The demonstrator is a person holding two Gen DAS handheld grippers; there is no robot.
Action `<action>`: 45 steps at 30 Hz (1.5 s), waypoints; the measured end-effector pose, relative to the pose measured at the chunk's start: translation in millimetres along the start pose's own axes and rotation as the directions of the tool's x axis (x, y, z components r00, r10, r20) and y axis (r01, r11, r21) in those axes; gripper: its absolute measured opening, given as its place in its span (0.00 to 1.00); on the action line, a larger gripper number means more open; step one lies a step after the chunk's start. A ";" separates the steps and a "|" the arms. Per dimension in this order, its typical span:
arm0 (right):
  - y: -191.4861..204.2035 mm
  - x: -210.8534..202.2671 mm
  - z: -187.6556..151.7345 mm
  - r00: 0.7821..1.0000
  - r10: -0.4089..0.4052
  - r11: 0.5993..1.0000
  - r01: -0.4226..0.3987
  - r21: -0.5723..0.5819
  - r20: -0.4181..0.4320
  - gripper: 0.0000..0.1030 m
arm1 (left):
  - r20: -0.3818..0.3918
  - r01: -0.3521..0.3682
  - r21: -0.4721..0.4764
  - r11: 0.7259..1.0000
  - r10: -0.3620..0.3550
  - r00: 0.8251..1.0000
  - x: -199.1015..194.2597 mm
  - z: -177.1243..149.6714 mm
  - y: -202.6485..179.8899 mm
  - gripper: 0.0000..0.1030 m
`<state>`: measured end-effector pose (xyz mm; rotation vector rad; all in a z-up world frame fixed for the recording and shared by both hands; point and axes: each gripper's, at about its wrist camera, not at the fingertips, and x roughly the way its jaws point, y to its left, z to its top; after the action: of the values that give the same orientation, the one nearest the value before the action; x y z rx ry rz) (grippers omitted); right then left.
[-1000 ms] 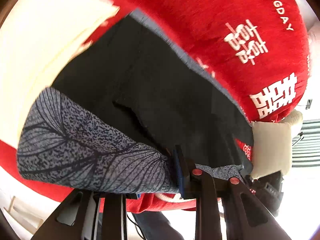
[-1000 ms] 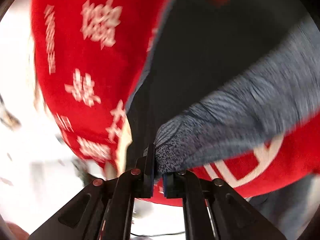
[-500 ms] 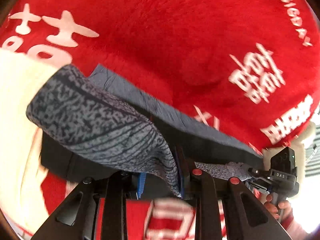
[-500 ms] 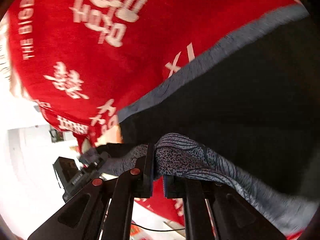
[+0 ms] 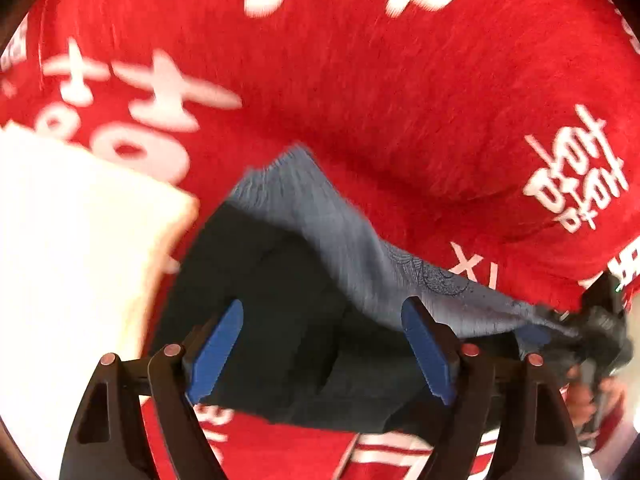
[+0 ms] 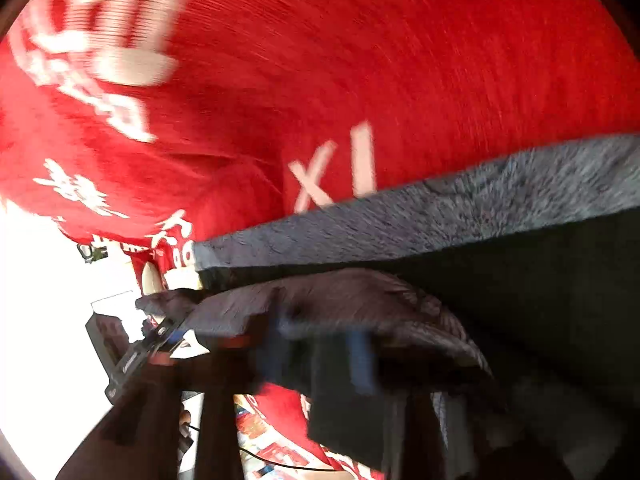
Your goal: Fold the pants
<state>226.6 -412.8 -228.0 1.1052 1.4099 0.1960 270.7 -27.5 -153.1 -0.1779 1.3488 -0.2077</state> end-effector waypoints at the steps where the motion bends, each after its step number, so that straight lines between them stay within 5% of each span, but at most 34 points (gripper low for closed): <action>1: 7.9 -7.0 -2.7 1.000 -0.003 1.000 0.003 -0.021 0.017 0.61 | 0.006 -0.028 0.013 1.000 0.028 1.000 -5.8 -1.8 -0.7 0.79; 4: 29.3 -15.6 -18.7 1.000 -0.018 0.992 0.020 -0.123 0.016 0.61 | -0.011 -0.077 0.078 0.994 0.078 0.997 2.9 -11.2 -12.1 0.79; 6: 33.4 -4.5 -29.1 0.995 -0.104 0.979 0.100 -0.179 -0.011 0.60 | -0.023 -0.106 0.126 0.986 0.110 0.994 21.4 -15.7 -26.4 0.79; 9: 19.1 25.2 -31.0 0.960 -0.277 0.936 0.264 -0.234 -0.026 0.59 | -0.051 -0.182 0.192 0.964 0.195 0.979 62.7 -24.9 -41.9 0.79; 10: 15.4 32.6 -29.9 0.946 -0.325 0.916 0.311 -0.252 -0.012 0.50 | -0.066 -0.212 0.202 0.956 0.230 0.971 77.8 -29.2 -43.4 0.80; 12: 14.1 29.4 -27.0 0.949 -0.313 0.918 0.310 -0.248 0.030 0.47 | -0.012 -0.255 0.263 0.931 0.267 0.964 85.1 -37.5 -55.0 0.95; 17: 12.7 -10.0 -41.7 0.977 -0.193 0.959 0.207 -0.194 0.093 0.54 | -0.025 -0.314 0.378 0.871 0.348 0.937 93.8 -55.6 -75.0 0.96; 22: -0.2 -52.7 -82.2 0.960 -0.221 0.953 0.250 -0.173 0.169 0.62 | -0.092 -0.240 0.339 0.910 0.286 0.954 70.4 -59.2 -94.1 0.96; 27: -38.1 -95.4 -129.4 0.927 -0.286 0.944 0.315 -0.093 0.241 0.62 | -0.109 -0.161 0.387 0.908 0.219 0.970 51.0 -83.2 -145.5 0.96; 35: -96.6 -144.5 -214.9 0.872 -0.364 0.931 0.339 0.133 0.326 0.62 | -0.160 0.006 0.563 0.827 0.102 0.982 42.9 -152.6 -231.1 0.96; 41: -137.4 -166.7 -280.9 0.823 -0.434 0.896 0.352 0.271 0.365 0.62 | -0.170 0.062 0.655 0.753 0.067 0.983 36.2 -196.4 -249.2 0.96; 45: -167.1 -184.1 -322.0 0.790 -0.481 0.860 0.340 0.381 0.380 0.62 | -0.203 0.088 0.659 0.747 0.063 0.977 31.2 -215.7 -243.8 0.96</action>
<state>-168.8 -469.8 -151.0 0.9598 1.2229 -0.5895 55.2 -273.0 -168.3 0.4589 1.4047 -0.7280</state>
